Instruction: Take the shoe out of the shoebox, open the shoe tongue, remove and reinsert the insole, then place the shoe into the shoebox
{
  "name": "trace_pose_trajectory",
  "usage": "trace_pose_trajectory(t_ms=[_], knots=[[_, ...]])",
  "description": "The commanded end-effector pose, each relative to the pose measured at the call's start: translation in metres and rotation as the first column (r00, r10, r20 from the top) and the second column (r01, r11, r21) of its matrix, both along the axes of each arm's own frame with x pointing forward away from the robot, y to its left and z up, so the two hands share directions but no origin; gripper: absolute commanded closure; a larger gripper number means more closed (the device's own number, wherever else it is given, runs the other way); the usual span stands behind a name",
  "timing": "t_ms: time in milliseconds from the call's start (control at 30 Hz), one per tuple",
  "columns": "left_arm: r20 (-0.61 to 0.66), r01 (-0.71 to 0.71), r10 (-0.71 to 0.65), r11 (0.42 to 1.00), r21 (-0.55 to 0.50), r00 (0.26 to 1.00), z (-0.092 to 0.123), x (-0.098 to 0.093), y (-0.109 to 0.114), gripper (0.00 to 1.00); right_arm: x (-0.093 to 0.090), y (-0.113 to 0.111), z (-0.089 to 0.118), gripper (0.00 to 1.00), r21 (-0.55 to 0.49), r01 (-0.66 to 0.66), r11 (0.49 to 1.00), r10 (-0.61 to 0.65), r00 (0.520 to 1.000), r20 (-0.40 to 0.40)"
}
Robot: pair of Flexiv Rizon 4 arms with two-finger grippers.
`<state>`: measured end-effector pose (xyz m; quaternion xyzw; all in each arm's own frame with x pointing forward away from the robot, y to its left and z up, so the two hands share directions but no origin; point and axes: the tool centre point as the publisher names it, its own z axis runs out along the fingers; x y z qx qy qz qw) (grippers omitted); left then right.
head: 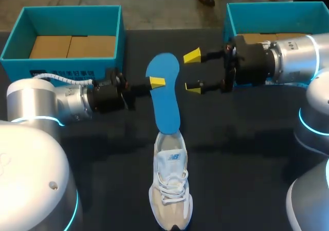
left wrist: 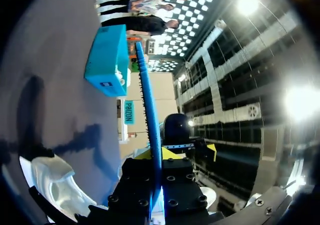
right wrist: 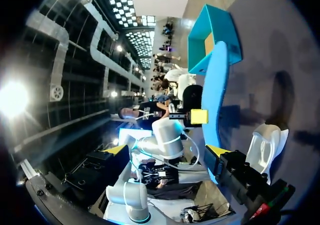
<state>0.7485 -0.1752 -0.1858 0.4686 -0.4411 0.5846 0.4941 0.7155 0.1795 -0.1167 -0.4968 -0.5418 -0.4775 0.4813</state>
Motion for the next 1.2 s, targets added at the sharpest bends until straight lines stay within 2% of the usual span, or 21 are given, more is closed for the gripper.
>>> trace_pose_trajectory(t_ms=[33, 200, 233, 433, 567, 700, 800, 867, 933, 1200], knots=[[0.13, -0.021, 0.019, 1.0, 0.015, 0.991, 0.004, -0.002, 0.006, 1.0, -0.002, -0.001, 0.001, 0.0, -0.002, 0.005, 1.0, -0.005, 1.0, 0.0], [0.405, -0.078, 0.052, 0.996, 0.047, 0.913, 0.011, -0.001, 0.018, 1.0, -0.002, -0.001, 0.001, 0.0, -0.002, 0.005, 1.0, -0.005, 1.0, 0.0], [0.484, -0.118, 0.071, 0.991, 0.067, 0.872, 0.01, 0.0, 0.021, 1.0, -0.002, -0.001, 0.001, 0.0, -0.002, 0.005, 1.0, -0.005, 1.0, 0.0], [0.738, -0.227, 0.105, 0.972, 0.067, 0.667, 0.011, 0.007, 0.031, 1.0, -0.002, -0.001, 0.001, 0.0, -0.002, 0.005, 1.0, -0.005, 1.0, 0.0], [0.916, -0.288, 0.075, 0.957, 0.045, 0.393, 0.023, 0.007, 0.032, 1.0, -0.002, -0.001, 0.001, 0.0, -0.002, 0.005, 1.0, -0.005, 1.0, 0.0], [0.992, -0.297, -0.013, 0.953, 0.051, 0.128, 0.034, 0.003, 0.03, 1.0, -0.002, -0.001, 0.001, 0.0, -0.002, 0.005, 1.0, -0.005, 1.0, 0.0], [0.992, -0.316, -0.103, 0.946, 0.076, -0.069, 0.035, 0.001, 0.026, 1.0, -0.002, -0.001, 0.001, 0.0, -0.002, 0.005, 1.0, -0.005, 1.0, 0.0], [0.952, -0.36, -0.181, 0.929, 0.083, -0.247, 0.033, 0.002, 0.024, 1.0, -0.002, -0.001, 0.001, 0.0, -0.002, 0.005, 1.0, -0.005, 1.0, 0.0], [0.874, -0.435, -0.237, 0.9, 0.033, -0.423, 0.031, 0.009, 0.024, 1.0, -0.002, -0.001, 0.001, 0.0, -0.002, 0.005, 1.0, -0.005, 1.0, 0.0], [0.874, -0.435, -0.237, 0.9, 0.033, -0.423, 0.031, 0.009, 0.024, 1.0, -0.002, -0.001, 0.001, 0.0, -0.002, 0.005, 1.0, -0.005, 1.0, 0.0]])
